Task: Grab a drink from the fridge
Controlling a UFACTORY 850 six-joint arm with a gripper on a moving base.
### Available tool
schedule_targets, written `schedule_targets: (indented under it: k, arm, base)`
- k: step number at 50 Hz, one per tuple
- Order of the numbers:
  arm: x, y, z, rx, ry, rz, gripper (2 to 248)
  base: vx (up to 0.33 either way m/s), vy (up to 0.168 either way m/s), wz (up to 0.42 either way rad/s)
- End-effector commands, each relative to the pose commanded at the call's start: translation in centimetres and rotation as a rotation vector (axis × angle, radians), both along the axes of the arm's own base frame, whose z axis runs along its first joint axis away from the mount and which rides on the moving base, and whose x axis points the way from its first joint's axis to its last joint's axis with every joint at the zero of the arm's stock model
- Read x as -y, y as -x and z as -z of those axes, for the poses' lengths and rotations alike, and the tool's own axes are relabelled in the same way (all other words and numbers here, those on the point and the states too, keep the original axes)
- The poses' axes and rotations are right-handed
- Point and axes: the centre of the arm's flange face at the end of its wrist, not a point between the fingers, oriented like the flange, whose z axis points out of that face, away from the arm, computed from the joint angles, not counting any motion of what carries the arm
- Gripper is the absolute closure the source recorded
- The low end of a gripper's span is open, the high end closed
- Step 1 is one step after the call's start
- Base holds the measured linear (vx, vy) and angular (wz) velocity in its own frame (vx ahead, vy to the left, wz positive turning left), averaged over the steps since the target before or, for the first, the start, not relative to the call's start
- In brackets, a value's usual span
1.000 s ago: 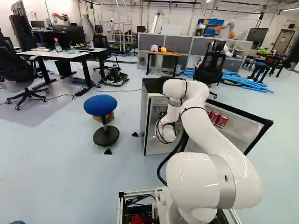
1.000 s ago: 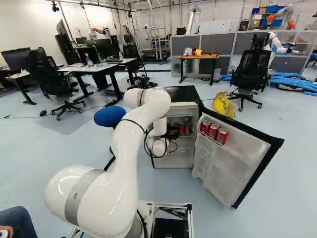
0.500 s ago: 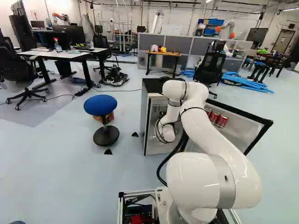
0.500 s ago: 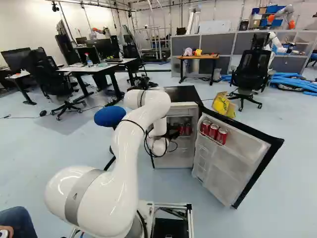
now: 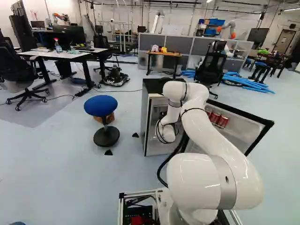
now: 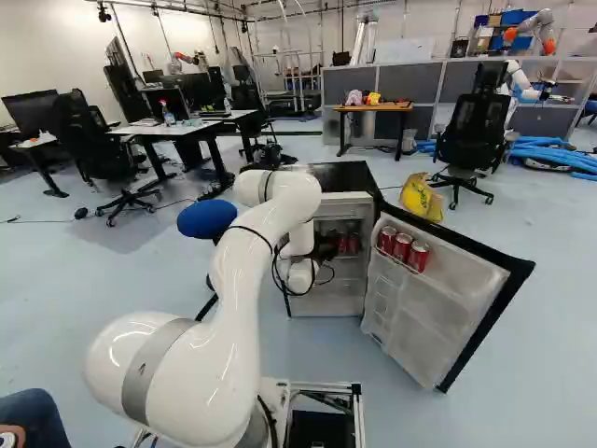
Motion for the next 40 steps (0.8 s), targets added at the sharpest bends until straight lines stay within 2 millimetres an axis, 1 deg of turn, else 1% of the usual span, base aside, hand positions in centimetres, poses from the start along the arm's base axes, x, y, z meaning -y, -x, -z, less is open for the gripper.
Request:
schedule_targets:
  k: [40]
  arm:
    - [0.03, -0.95, 0.20, 0.034, 0.007, -0.002, 72]
  base:
    - [0.000, 0.000, 0.000]
